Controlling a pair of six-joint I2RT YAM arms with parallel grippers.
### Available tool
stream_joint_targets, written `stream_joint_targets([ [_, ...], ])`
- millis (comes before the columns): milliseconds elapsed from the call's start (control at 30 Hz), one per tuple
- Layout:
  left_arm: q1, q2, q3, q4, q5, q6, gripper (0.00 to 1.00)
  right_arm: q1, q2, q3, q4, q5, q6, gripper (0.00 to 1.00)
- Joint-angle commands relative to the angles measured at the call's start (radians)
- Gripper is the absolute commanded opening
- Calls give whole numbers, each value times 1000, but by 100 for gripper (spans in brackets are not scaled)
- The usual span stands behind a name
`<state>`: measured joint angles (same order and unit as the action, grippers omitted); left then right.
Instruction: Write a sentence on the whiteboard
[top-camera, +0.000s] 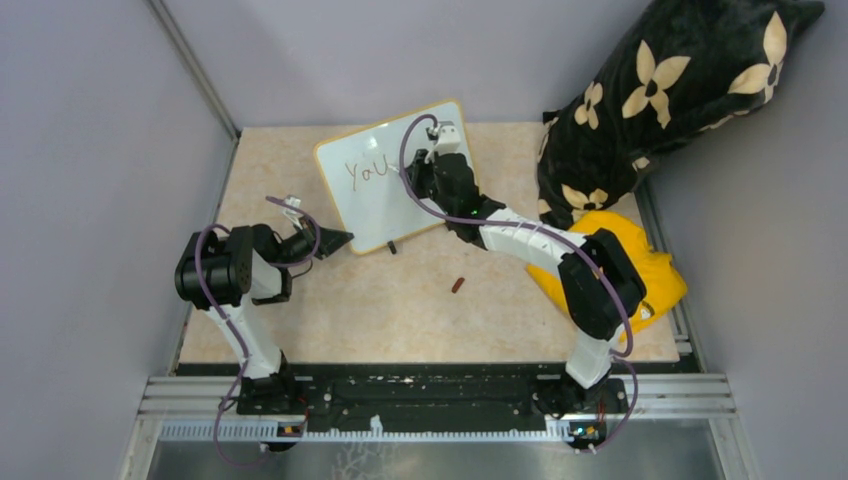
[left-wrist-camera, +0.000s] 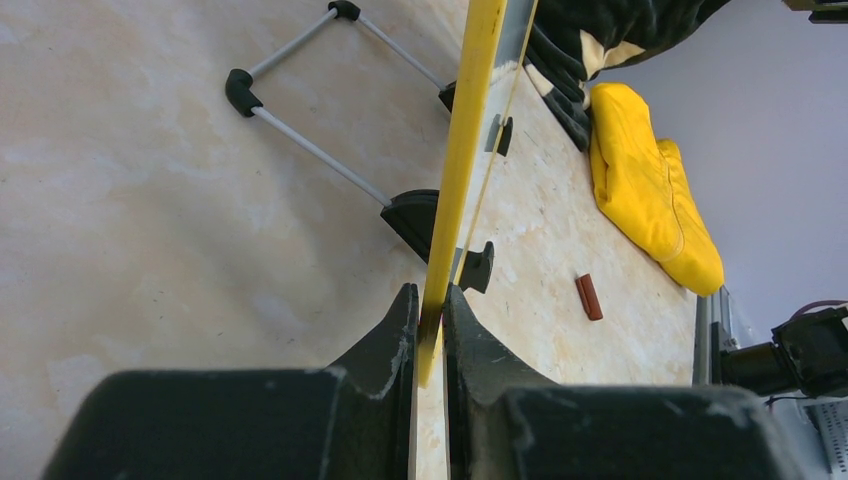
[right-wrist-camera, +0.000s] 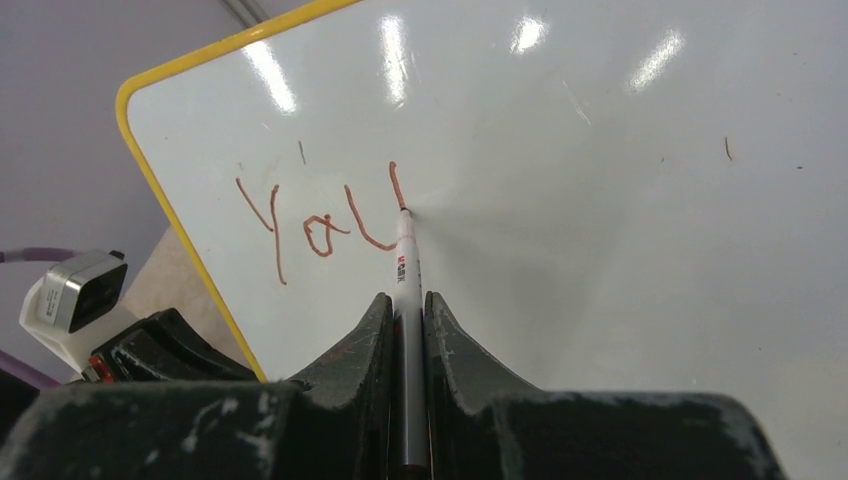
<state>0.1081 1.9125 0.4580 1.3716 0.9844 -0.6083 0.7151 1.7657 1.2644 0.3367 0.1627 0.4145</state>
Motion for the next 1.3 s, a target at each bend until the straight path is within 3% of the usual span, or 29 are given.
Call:
stream_joint_targets([
  [0, -5, -11, 7, -25, 4, 11, 0, -12, -67, -28, 18, 3, 14, 0],
  [333, -7, -12, 7, -25, 3, 10, 0, -19, -217, -58, 65, 38, 44, 0],
  [567, -6, -10, 8, -28, 6, 12, 0, -87, -220, -89, 79, 86, 53, 0],
  [900, -8, -9, 11, -31, 7, 13, 0, -92, -198, -115, 108, 95, -93, 0],
  [1100, -8, -9, 11, -32, 9, 13, 0, 9, -192, -116, 164, 255, -264, 0],
  [1267, -8, -8, 13, -32, 9, 15, 0, 17, -180, -97, 153, 221, -265, 1],
])
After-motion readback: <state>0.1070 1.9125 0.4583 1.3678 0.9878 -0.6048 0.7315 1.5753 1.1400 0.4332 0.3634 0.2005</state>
